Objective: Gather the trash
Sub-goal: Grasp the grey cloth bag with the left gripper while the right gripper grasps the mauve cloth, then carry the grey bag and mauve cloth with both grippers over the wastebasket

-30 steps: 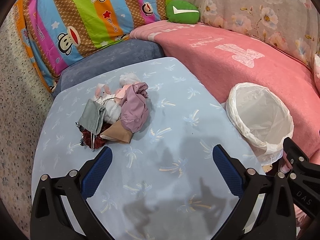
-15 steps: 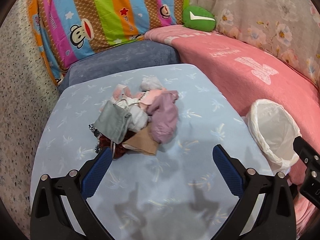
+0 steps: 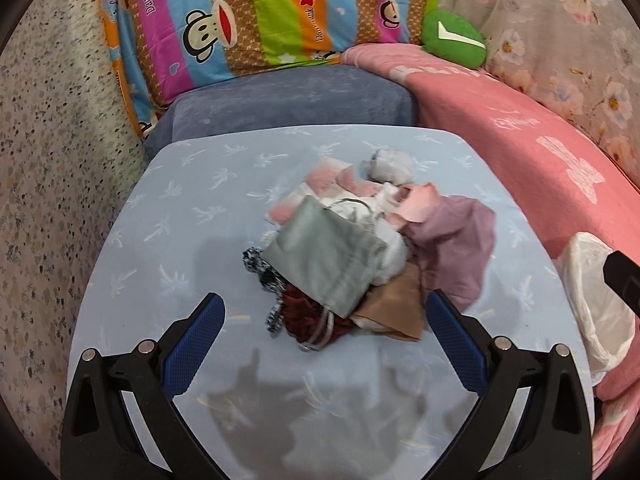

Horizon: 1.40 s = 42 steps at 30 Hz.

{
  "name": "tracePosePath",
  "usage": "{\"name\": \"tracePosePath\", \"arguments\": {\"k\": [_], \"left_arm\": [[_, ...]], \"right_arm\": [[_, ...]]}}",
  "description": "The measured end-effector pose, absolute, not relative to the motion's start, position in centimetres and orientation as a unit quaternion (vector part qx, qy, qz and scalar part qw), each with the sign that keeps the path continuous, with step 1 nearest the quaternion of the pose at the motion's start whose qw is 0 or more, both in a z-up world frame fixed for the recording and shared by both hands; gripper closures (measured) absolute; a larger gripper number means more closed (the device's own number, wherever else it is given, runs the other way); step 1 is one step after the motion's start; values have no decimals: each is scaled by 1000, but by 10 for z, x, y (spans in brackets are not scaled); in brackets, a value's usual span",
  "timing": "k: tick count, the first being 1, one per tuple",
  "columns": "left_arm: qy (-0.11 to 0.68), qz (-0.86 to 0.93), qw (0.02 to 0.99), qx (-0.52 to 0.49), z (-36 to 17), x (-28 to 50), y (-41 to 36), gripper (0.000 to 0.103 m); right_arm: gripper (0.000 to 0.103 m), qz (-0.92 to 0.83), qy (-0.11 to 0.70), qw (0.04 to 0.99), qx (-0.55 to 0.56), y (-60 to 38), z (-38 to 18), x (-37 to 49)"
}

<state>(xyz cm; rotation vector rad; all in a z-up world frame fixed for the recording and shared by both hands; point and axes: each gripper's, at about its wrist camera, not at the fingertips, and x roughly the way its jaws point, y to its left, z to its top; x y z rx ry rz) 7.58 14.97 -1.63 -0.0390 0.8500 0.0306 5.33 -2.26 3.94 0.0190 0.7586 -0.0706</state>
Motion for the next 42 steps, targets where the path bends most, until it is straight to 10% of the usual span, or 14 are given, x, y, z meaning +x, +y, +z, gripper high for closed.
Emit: {"name": "tracePosePath", "arguments": {"k": [13,17,26,42], "left_arm": [[436,-27,899,-26,-43,113,160,17],[452,-42,891,-33,-52,121,158,38],[460,-74,884,-43,-50,122,153,92],[399,-124,908,-26,14,93,117,101]], "right_arm": [[20,8,426,904,43,19,-4,125],[31,15,440,897,41,26,-17,135],[93,41,470,881,42,35,-38,139],[99,18,388,919,63,-15,37,92]]}}
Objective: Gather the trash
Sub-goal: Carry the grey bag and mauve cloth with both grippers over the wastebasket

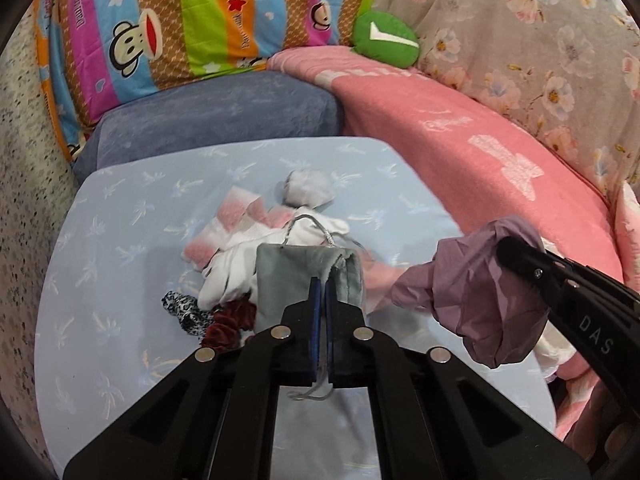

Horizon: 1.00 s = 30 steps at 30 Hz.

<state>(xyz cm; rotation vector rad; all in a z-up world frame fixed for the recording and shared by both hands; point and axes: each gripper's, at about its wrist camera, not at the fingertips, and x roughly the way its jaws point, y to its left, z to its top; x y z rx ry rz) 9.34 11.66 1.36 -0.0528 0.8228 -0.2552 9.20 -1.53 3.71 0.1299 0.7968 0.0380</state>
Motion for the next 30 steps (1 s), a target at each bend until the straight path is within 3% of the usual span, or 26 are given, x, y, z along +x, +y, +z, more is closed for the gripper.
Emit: {"name": "tracePosePath", "arguments": {"k": [22,30], "left_arm": [[349,-267,898,21,58,62,-28,101],[341,-254,905,25,62,54,-23,101]], "right_arm": [[99,-98,312,935,134,-176,86,23],[99,-39,316,936,150,-179,90,16]]}}
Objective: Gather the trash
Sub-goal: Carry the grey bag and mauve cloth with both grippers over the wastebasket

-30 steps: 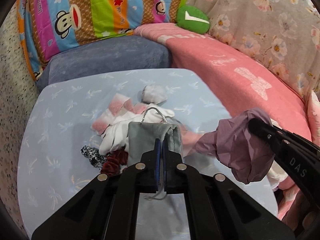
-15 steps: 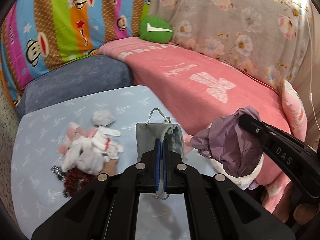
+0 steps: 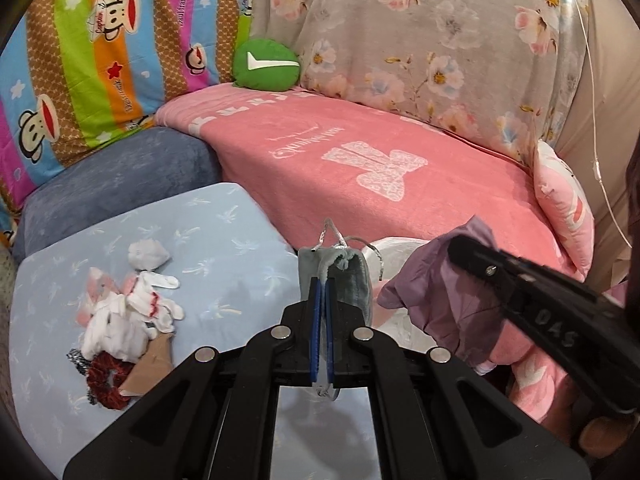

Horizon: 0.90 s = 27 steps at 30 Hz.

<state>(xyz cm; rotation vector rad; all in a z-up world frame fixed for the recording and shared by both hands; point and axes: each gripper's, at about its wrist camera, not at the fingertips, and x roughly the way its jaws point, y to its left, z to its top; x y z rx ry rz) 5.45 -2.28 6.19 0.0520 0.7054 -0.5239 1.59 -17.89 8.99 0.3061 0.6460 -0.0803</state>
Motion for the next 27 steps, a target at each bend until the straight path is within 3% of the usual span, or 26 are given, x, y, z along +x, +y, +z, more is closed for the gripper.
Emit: {"name": "tracePosePath", "arguments": {"k": [5,15,21,27], "left_arm": [[351,-223,909,22,56,60,-4,101],[394,-187,900,14,22,63,24,101],[403,-197,894,19,15,61,14,101],[411,-231,881,35,4,64,-20,101]], "right_arm": [[99,-2,301,945,129,-153,104,17],[99,-70,375,918,110,-158,49,19],[99,-125,393,910,50,-164,33,19],[99,-123,408,901,82,-183,17,10]]}}
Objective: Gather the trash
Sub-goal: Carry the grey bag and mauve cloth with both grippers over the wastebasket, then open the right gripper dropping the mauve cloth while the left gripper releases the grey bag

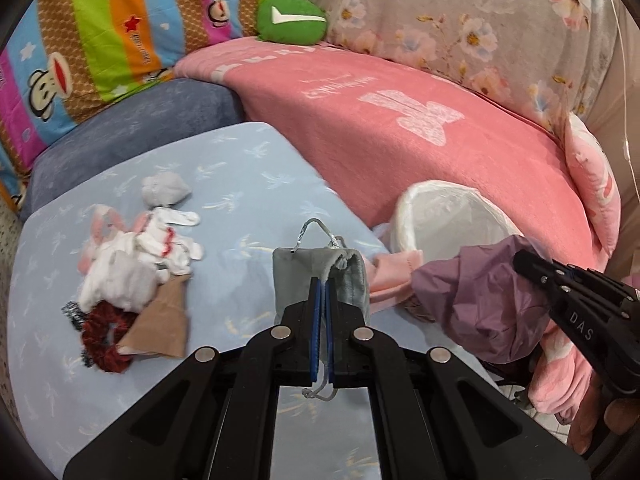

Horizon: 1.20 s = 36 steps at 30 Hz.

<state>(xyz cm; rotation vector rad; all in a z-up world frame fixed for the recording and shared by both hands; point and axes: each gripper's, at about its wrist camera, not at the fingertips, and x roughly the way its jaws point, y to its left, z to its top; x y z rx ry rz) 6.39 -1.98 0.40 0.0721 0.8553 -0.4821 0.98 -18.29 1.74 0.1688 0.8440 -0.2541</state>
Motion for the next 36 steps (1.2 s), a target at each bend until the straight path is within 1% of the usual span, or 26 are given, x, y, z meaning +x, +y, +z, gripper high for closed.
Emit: {"name": "tracePosePath", "arguments": {"k": [8,13,15,17,20,25,27,29,30,31,36], "left_arm": [[445,-265,852,70,-40,79,-77,101],[486,-247,833,94,-73,89,-87,101],[493,-240,831,91,-78,89,-85,101],[487,-243,835,82,-70,86,-82,101],[463,-256,846,71,-43,80,-81,101],[419,-296,856,55,4,68,-94,101],[406,-320,854,55,19,64,-105,101],[398,-337,851,58,28,64,-120,101],[394,-344,850,60,30,66,-124,100],[390,-352,849,63,34,65,-131,100],[375,-371,846,78,42,70,-153,100]], "right_arm": [[99,-132,394,905,94,-205,28,8],[99,-146,368,912,109,-229,48,5],[100,-154,358,915,109,-237,56,4],[100,-165,346,917,112,-246,64,3],[99,-185,332,918,114,-260,71,4],[98,-195,334,914,120,-276,66,10],[94,-192,338,913,121,-278,61,13],[85,-194,344,910,124,-281,56,17],[74,-195,345,910,124,-282,55,17],[65,-199,343,910,123,-282,56,17],[50,-209,329,913,123,-286,65,11]]}}
